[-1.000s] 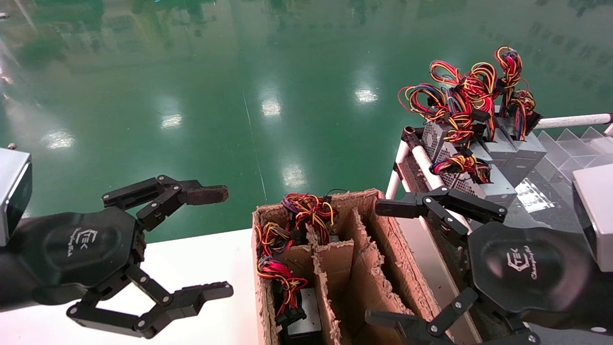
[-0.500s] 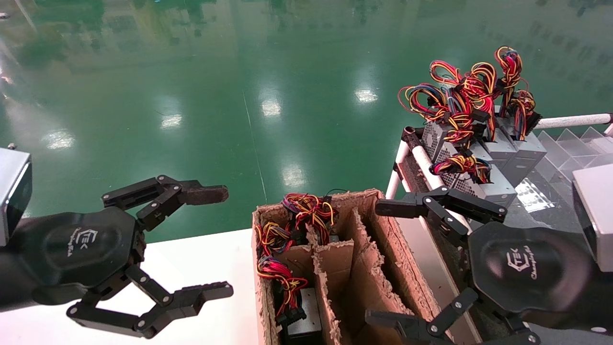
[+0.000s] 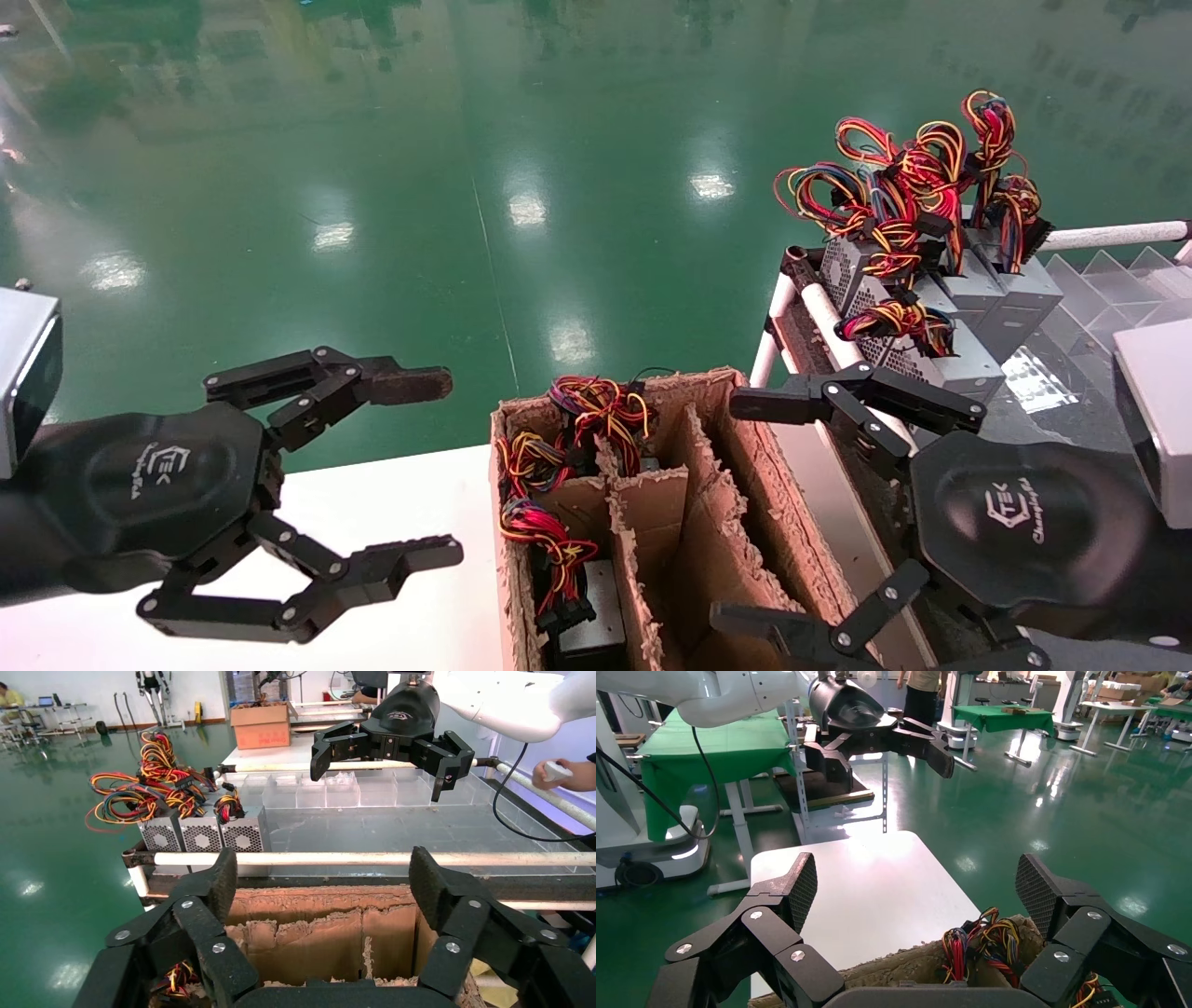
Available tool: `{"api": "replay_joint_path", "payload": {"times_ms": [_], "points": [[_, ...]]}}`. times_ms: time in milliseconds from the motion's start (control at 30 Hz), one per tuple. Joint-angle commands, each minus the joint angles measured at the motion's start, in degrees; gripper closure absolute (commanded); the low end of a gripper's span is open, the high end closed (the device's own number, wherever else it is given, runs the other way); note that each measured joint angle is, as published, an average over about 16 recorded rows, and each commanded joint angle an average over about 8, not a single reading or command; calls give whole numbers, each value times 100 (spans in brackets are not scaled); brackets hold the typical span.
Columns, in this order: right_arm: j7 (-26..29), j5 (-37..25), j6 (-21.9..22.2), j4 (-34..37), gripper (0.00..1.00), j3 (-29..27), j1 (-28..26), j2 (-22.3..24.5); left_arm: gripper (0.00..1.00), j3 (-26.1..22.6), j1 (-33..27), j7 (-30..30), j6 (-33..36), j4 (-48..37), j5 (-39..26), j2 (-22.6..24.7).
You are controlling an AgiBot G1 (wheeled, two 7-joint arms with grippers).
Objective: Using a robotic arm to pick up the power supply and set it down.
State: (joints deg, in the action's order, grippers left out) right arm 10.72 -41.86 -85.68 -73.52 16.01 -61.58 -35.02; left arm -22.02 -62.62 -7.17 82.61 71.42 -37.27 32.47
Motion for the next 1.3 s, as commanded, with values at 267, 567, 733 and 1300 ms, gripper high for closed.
{"api": "replay_joint_path", "payload": {"times_ms": [267,567,733,1300], "points": [[0,0,0,0,0,0,0,0,100,0,0,0,0,0,0,0],[0,0,0,0,0,0,0,0,100,0,0,0,0,0,0,0],[0,0,0,0,0,0,0,0,100,0,0,0,0,0,0,0],[0,0,0,0,0,0,0,0,36,0,0,0,0,0,0,0]]}}
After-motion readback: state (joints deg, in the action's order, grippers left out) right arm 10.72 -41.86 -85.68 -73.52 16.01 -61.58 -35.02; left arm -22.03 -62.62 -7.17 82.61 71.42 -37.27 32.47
